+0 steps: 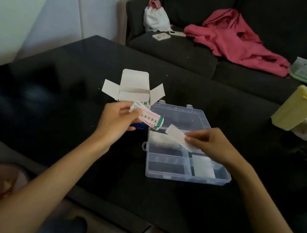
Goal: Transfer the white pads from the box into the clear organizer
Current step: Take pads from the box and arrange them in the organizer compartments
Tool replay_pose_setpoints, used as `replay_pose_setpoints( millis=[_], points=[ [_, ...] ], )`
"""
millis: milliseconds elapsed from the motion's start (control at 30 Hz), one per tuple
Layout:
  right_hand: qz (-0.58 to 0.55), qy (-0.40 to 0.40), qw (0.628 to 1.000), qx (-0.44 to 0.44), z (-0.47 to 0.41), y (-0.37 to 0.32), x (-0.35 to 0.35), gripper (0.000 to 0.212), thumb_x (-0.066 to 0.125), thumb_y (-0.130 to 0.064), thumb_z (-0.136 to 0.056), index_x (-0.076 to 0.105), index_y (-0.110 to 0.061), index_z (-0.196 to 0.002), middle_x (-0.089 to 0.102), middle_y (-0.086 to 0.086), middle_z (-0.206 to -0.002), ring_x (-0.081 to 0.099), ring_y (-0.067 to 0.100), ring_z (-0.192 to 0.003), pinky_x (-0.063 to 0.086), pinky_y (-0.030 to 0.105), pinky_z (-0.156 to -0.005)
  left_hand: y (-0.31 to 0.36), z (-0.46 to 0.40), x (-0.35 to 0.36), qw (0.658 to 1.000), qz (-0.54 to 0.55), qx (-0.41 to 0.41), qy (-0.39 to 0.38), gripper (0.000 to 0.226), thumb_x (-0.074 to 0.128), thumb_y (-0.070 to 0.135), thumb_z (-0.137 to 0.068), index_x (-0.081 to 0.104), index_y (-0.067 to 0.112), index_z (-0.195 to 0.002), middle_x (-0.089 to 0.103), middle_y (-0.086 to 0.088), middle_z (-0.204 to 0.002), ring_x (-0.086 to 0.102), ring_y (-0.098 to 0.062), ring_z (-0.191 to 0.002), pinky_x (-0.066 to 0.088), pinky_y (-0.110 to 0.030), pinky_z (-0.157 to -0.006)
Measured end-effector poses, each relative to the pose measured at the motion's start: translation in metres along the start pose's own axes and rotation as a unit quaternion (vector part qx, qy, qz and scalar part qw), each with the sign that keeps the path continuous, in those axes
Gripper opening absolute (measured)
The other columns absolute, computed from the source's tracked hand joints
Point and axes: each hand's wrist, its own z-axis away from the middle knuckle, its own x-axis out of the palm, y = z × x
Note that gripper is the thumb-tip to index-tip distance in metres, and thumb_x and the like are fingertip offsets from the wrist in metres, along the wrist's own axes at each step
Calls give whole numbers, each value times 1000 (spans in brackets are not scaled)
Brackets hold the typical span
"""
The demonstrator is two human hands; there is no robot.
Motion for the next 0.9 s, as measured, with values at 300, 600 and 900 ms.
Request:
replay_pose_setpoints(
  millis=[300, 600, 900],
  points=[
    [214, -103, 962, -136, -25, -26, 22, 19, 70, -16, -81, 73, -15, -99, 71, 2, -102, 65, 13, -86, 53, 27, -83, 1, 0, 1, 1000, -12, 9, 21, 24, 59, 16, -91, 62, 15, -115, 66, -4, -115, 66, -14, -92, 54, -12, -59],
    [325, -71, 929, -162, -26, -28, 29, 25, 70, -33, -81, 72, -20, -103, 70, -2, -104, 64, 15, -90, 47, 22, -74, 1, 0, 1, 1000, 1, -1, 13, 24, 59, 16, -91, 62, 15, -115, 67, -4, -115, 66, -10, -85, 54, -13, -58],
    [297, -61, 938, -167, -22, -19, 25, 23, 61, -36, -87, 71, -26, -105, 69, -4, -104, 56, 6, -69, 38, 14, -59, -1, 1, 1, 997, 39, -51, -30, 21, 60, 15, -91, 64, 15, -112, 70, -1, -102, 69, -6, -81, 57, -18, -63]
  ],
)
